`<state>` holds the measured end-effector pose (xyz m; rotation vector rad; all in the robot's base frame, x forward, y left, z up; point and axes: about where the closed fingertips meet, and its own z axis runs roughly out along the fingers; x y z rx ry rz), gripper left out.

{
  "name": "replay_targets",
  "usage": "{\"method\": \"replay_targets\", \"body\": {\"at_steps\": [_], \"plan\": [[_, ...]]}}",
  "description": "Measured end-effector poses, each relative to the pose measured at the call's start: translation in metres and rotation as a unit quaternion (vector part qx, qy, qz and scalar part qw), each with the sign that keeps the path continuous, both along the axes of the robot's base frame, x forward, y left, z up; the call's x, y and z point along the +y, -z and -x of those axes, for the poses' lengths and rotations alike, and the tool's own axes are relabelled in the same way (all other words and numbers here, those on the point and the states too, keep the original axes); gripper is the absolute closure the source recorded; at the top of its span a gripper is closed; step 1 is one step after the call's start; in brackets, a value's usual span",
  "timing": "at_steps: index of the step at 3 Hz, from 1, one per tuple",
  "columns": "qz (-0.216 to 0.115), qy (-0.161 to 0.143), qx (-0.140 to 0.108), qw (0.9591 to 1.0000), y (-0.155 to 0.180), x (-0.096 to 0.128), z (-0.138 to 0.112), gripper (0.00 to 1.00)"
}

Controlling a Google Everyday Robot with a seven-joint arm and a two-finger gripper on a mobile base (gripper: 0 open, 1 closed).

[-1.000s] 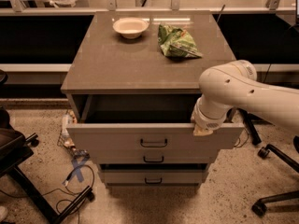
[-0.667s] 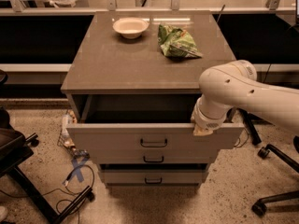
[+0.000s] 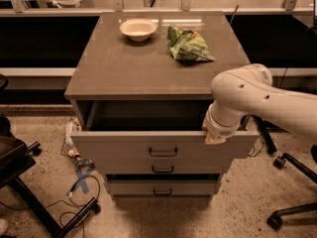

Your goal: Open top drawer

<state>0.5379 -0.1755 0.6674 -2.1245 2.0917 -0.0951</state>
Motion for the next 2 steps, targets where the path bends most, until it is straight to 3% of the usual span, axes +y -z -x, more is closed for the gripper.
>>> {"method": "replay_targets", "body": {"at_steps": [1,2], "plan": [[0.000,0.000,0.000,1.0000,0.0001,0.0000,0.0000,0.53],[0.000,0.000,0.000,1.0000,0.0001,0.0000,0.0000,0.30]]}}
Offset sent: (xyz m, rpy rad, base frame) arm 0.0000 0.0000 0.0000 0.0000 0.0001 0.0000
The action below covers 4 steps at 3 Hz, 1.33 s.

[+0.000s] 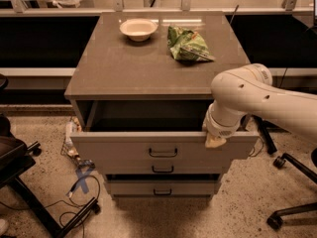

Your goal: Open top drawer

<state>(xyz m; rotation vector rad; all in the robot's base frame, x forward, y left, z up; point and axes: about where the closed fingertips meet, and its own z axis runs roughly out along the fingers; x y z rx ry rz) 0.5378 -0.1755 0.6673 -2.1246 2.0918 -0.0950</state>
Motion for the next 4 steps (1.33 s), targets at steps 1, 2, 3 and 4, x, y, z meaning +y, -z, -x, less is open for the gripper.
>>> {"method": "replay_targets", "body": {"at_steps": [1,2,3,4], "plan": [[0.000,0.000,0.000,1.0000,0.0000,0.0000,0.0000,0.07],[0.000,0.000,0.001,1.0000,0.0006,0.0001,0.0004,0.00],[0.000,0.000,0.001,1.0000,0.0007,0.0001,0.0004,0.00],[0.000,-0.001,0.002,1.0000,0.0015,0.0002,0.0010,0.16]]}}
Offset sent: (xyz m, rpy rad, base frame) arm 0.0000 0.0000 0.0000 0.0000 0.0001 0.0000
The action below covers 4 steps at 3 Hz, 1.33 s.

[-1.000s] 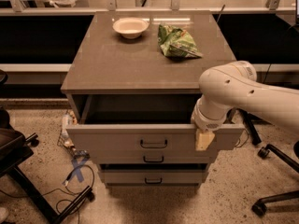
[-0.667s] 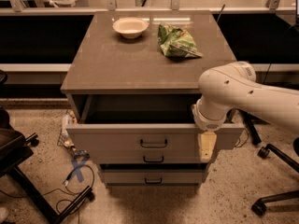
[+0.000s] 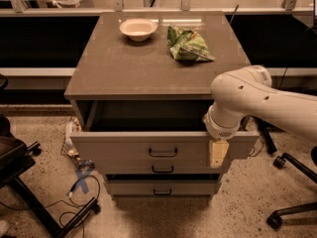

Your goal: Open top drawer

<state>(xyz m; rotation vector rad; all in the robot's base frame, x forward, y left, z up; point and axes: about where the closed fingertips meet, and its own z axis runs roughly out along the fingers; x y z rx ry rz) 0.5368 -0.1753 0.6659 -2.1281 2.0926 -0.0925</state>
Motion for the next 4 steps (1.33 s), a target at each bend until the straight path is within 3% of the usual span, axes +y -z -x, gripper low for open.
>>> {"method": "replay_targets", "body": {"at_steps": [2,3,4], "plan": [[0.006,0.047,0.034,0.9983,0.012,-0.019,0.067,0.63],[0.006,0.048,0.034,0.9983,0.006,-0.019,0.067,0.94],[0.006,0.048,0.034,0.9983,-0.001,-0.019,0.067,1.00]]}}
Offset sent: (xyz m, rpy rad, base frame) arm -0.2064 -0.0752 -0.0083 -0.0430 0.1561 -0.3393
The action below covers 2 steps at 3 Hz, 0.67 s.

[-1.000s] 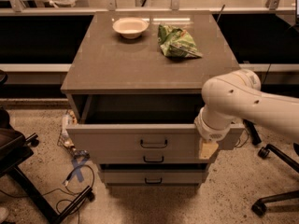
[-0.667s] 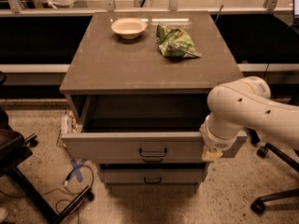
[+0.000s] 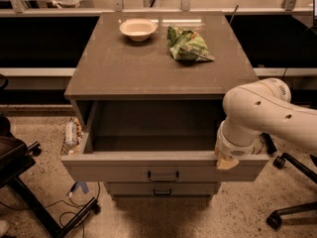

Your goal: Open top drawer

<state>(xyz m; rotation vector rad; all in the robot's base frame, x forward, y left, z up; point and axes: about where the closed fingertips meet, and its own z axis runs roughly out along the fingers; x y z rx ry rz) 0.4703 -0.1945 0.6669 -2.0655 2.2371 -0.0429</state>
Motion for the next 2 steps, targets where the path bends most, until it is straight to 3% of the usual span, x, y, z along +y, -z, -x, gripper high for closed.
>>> {"method": "replay_targets", "body": {"at_steps": [1,2], "plan": [[0.003,-0.001,0.003,1.0000,-0.005,0.000,0.003,1.00],[0.037,-0.013,0.038,0.9985,-0.011,-0.002,0.039,1.00]]}}
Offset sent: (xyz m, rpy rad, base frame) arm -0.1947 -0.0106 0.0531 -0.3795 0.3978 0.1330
